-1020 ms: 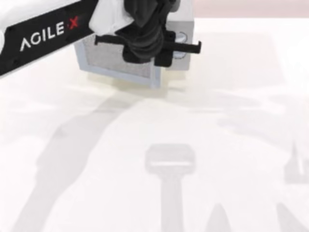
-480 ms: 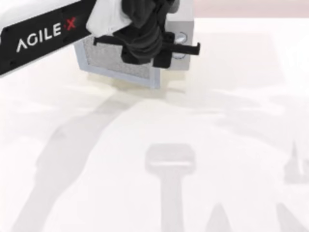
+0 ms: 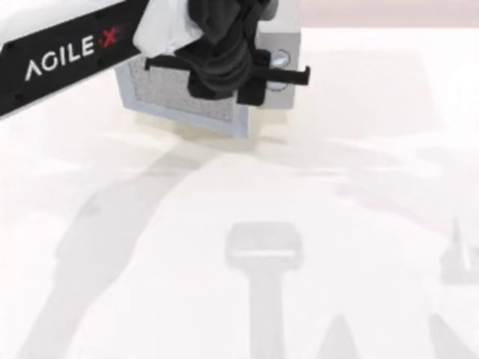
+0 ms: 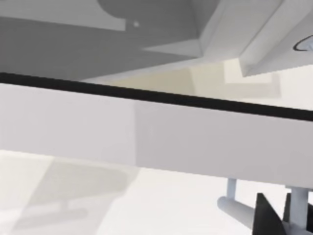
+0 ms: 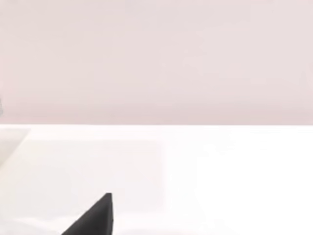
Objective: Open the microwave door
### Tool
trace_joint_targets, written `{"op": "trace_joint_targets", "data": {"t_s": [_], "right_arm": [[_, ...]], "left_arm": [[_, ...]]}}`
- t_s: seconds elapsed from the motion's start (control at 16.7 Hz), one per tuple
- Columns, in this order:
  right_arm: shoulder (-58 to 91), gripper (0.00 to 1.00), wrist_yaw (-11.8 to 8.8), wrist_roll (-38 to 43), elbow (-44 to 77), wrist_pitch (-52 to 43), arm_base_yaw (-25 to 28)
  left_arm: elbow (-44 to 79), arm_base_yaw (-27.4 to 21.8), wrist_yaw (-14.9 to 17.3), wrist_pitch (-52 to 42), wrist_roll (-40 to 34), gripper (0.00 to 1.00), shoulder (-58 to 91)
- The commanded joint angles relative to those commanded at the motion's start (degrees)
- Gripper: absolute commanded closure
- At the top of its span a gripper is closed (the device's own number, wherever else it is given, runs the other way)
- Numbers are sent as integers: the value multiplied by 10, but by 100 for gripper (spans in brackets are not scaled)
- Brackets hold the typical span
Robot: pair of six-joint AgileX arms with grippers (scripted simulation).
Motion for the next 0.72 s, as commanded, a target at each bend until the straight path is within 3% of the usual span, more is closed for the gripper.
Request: {"op": "trace_joint_targets", "data": {"t_s": [0.72], "right_arm": [[0,0,0,0,0,0,0]], "left_arm": [[-7,-3,7,5,6,100,-8]]}}
